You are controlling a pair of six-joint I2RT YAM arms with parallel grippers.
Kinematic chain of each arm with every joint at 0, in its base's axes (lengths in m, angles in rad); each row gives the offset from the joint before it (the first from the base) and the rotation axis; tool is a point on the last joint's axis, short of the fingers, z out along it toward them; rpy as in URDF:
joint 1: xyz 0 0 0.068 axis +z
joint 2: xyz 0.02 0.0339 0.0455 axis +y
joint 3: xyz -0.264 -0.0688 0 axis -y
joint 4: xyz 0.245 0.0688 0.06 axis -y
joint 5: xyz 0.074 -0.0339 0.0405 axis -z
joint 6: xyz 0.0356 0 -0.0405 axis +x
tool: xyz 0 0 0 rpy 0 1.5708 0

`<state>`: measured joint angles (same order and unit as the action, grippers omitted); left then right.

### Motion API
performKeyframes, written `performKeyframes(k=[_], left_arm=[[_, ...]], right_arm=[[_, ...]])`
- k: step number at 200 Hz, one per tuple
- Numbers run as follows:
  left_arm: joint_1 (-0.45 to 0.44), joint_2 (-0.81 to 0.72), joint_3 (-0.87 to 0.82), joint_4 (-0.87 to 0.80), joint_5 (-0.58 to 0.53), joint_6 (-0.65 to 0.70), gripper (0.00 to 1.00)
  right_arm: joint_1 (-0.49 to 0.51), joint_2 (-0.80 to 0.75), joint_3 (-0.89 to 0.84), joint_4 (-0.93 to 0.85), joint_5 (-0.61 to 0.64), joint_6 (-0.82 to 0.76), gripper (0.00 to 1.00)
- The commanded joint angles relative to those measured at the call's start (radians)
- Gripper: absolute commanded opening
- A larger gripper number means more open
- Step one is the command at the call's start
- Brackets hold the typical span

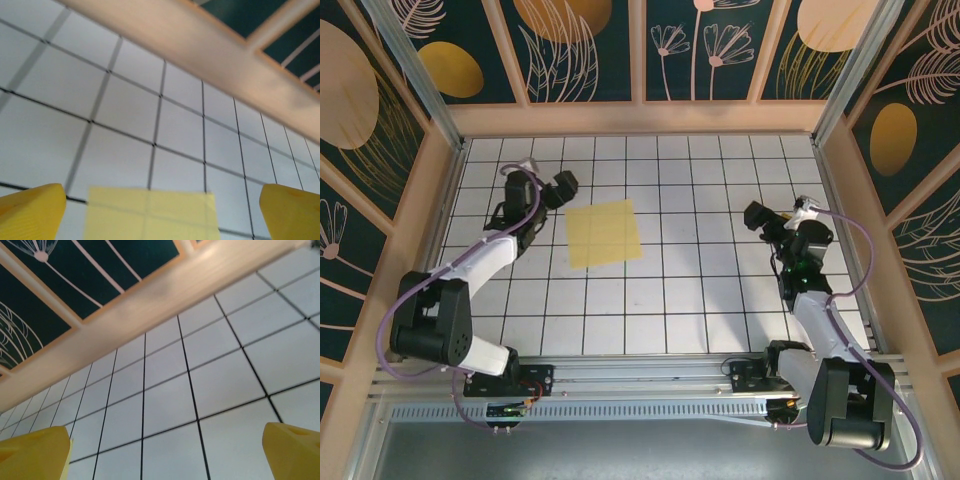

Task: Fold a paper plane with a square sheet of paper (fold left side to right side)
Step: Move the square sheet of paper to the center of the table.

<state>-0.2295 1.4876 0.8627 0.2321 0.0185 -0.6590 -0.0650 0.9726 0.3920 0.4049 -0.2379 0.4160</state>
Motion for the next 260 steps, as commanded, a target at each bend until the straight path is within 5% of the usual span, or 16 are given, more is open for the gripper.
performKeyframes(k=[1,78,260], left_arm=[[-0.052,0.071,0.071,-0.06,0.062,-0.067,0.99],[-0.189,0.346,0.285,-0.198,0.098,-0.066,0.99],[-0.291,0.443,0.235,-0.324,0.233,-0.042,0.99]], right_arm=[[0.011,0.027,0.037,-0.069,-0.043,0.062,0.99],[0.041,0.106,0.091,-0.125,-0.032,0.061,0.99],[0.044,0.116,0.109,-0.175,0.012,0.035,0.99]])
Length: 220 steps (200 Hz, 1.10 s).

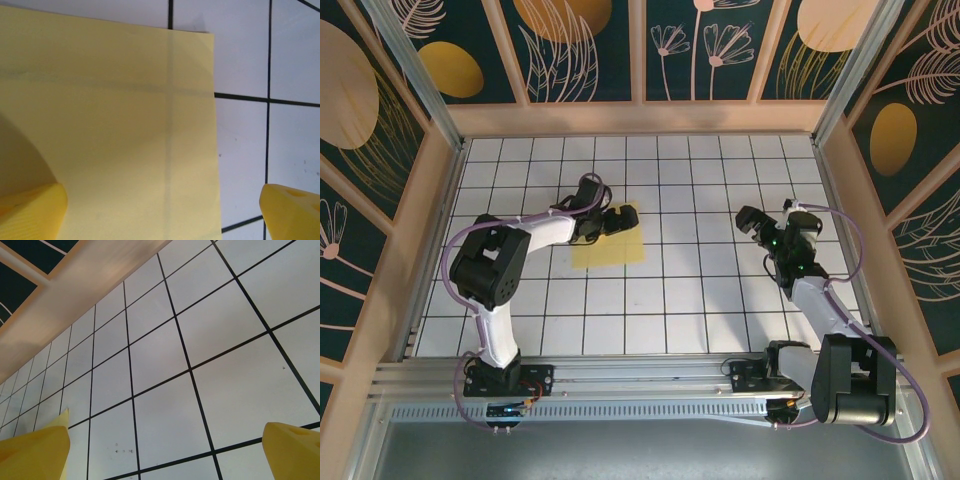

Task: Fold a paper plane with a square sheet of paper (fold left side to right side)
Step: Move the square sheet of paper to the center of the table.

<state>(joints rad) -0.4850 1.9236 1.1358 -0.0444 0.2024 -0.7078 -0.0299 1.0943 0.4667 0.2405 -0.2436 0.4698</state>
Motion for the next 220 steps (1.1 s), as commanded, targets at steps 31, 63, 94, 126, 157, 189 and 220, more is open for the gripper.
performKeyframes(k=[31,63,94,126,157,189,220], left_arm=[[-0.084,0.0,-0.066,-0.052,0.073,-0.005,0.99],[-0.151,-0.011,-0.08,-0.05,0.081,-0.034,0.99],[-0.19,-0.035,-0.077,-0.026,0.091,-0.069,0.99],[-0.192,-0.083,-0.013,-0.055,0.077,-0.06,0.99],[-0.193,-0.136,0.048,-0.11,0.028,-0.049,0.99],[-0.191,-0.203,0.01,-0.144,-0.056,-0.051,0.99],[-0.181,-0.254,-0.076,-0.155,-0.063,-0.056,0.99]], right_arm=[[0.009,0.003,0.038,-0.01,0.018,-0.02,0.99],[0.009,0.015,0.032,-0.002,0.008,-0.019,0.99],[0.01,0.025,0.038,-0.002,-0.012,-0.021,0.96],[0.028,0.062,0.08,-0.04,-0.029,-0.037,0.87],[0.093,0.147,0.167,-0.12,-0.024,-0.071,0.77],[0.228,0.263,0.255,-0.157,0.021,-0.069,0.74],[0.366,0.418,0.357,-0.192,0.06,-0.053,0.73]])
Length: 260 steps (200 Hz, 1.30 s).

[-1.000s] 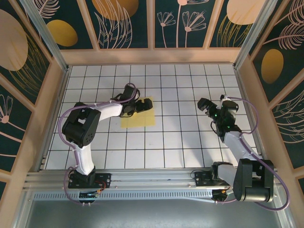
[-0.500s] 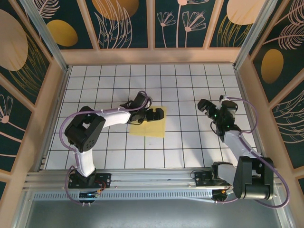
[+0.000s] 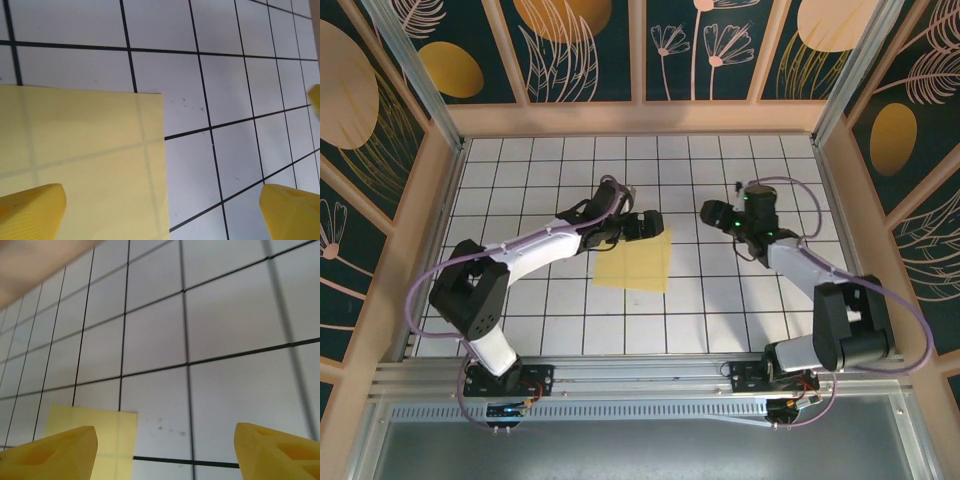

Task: Fold a paper plane with a square sheet of paper (fold left side to right side)
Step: Move the square sheet of paper to the center of the table, then pick up the square sheet of paper from the center of the table.

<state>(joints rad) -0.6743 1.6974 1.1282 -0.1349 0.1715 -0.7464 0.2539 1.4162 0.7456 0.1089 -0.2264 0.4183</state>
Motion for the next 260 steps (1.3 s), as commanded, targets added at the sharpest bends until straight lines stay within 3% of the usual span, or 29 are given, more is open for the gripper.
performKeyframes(k=[1,39,82,157,260], left_arm=[[0.009,-0.028,-0.071,-0.065,-0.031,-0.017,0.99],[0.026,-0.054,-0.15,-0.041,-0.02,-0.029,0.97],[0.067,-0.038,-0.212,-0.003,0.028,-0.028,0.74],[0.07,0.009,-0.235,0.0,0.013,-0.024,0.55],[0.071,0.051,-0.274,0.01,-0.01,-0.031,0.5]], right_arm=[[0.085,0.102,0.082,-0.063,0.045,-0.001,0.73],[0.197,0.283,0.222,-0.134,0.097,-0.006,0.73],[0.257,0.405,0.327,-0.186,0.117,-0.007,0.71],[0.288,0.486,0.403,-0.218,0.146,-0.025,0.7],[0.345,0.565,0.476,-0.294,0.218,-0.06,0.7]])
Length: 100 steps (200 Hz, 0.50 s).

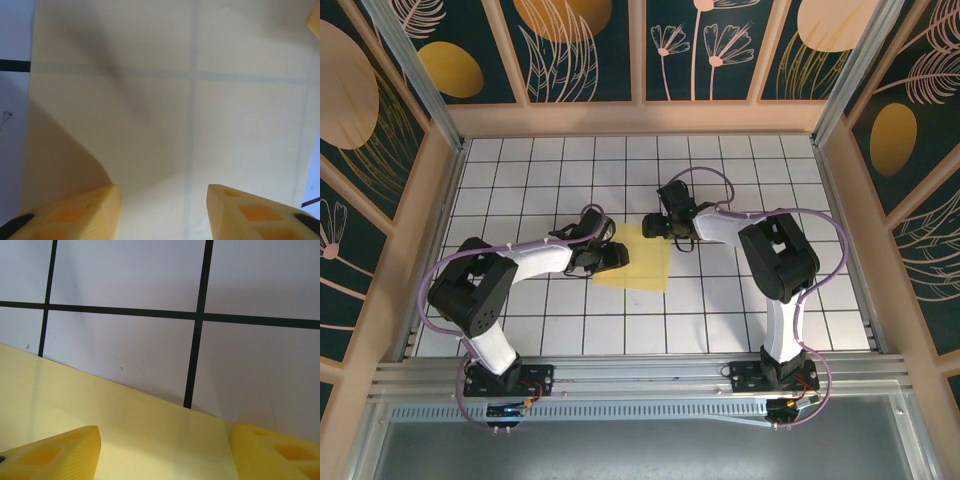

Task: Fold a paper plane with a square sheet of paper (fold left side to right side)
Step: Pick up the square sheet of paper from the center of the table.

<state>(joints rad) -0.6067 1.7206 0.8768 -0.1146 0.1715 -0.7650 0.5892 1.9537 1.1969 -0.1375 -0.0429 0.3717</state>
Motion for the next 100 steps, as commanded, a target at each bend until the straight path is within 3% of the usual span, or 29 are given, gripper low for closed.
performKeyframes(k=[1,100], left_arm=[[0.003,0.028,-0.022,-0.01,-0.01,-0.013,0.5],[0.003,0.018,-0.031,0.038,0.005,-0.032,0.49]], right_arm=[[0.009,0.028,0.025,-0.048,0.035,-0.013,0.7],[0.05,0.01,0.01,-0.113,-0.063,-0.01,0.66]])
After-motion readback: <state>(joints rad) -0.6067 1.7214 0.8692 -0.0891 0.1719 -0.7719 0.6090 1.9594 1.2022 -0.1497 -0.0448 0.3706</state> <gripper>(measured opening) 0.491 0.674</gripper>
